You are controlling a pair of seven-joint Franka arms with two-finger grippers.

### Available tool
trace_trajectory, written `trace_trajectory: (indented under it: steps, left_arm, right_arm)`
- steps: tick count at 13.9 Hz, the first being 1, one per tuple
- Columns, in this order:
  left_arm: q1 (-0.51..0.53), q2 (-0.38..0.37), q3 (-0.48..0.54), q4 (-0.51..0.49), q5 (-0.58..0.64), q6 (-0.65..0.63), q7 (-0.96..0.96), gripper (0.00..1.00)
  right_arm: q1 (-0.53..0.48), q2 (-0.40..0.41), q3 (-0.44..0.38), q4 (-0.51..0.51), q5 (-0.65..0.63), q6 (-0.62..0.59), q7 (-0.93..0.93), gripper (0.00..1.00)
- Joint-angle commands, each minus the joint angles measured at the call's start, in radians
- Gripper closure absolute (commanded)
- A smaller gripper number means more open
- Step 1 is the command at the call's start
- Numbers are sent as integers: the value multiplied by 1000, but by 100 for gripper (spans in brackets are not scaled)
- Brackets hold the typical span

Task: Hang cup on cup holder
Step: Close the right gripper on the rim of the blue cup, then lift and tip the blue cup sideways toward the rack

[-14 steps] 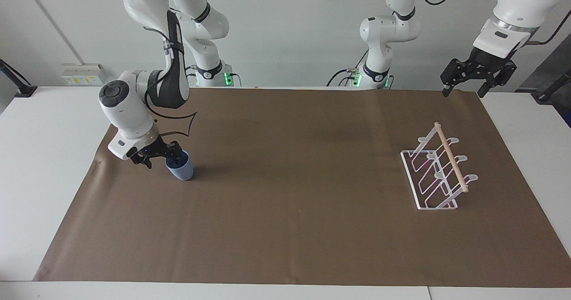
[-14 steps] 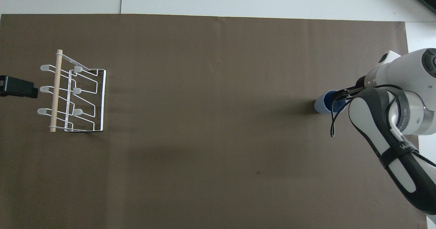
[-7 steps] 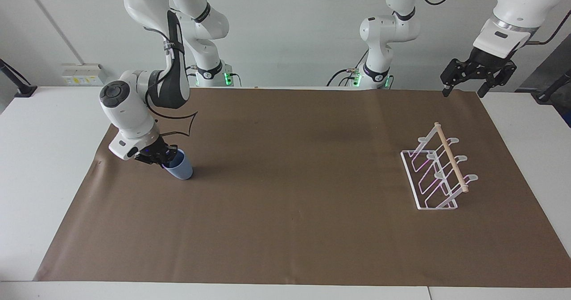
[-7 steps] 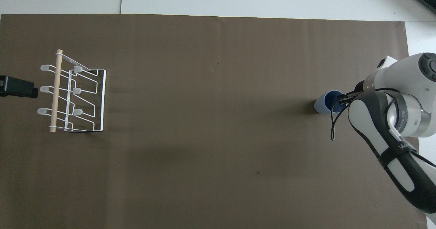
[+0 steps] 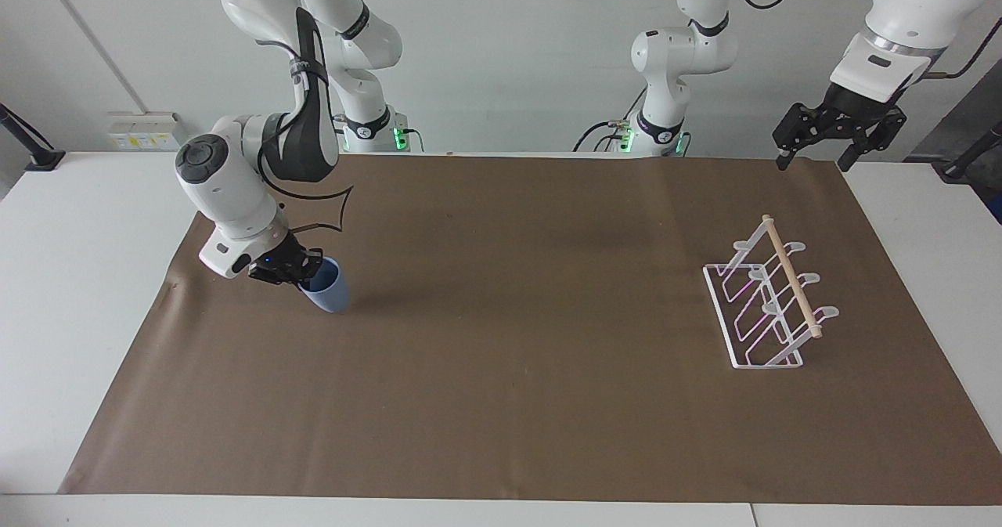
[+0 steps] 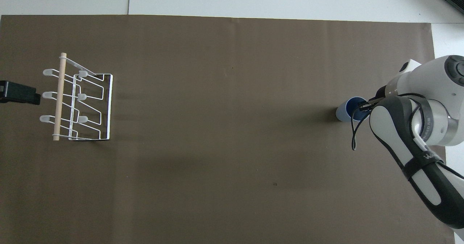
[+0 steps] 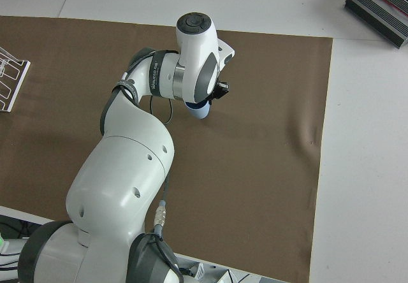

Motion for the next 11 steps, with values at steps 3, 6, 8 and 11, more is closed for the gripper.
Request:
trace_trajectory:
  steps: [3, 6, 8, 11]
  left_arm:
    - [14, -21, -7, -18, -3, -7, 9, 0]
    - [14, -21, -7, -18, -3, -7, 9, 0]
    - [14, -21, -7, -17, -3, -7, 9, 0]
    - [17, -21, -5, -18, -3, -7, 9, 0]
  right_arm:
    - [-18, -12, 7, 141, 154, -186, -56, 100]
    - [-18, -32, 5, 144, 366, -239, -125, 100]
    - [-9, -41, 7, 145, 468, -248, -143, 100]
    - [-9, -44, 13, 144, 611, -286, -139, 100]
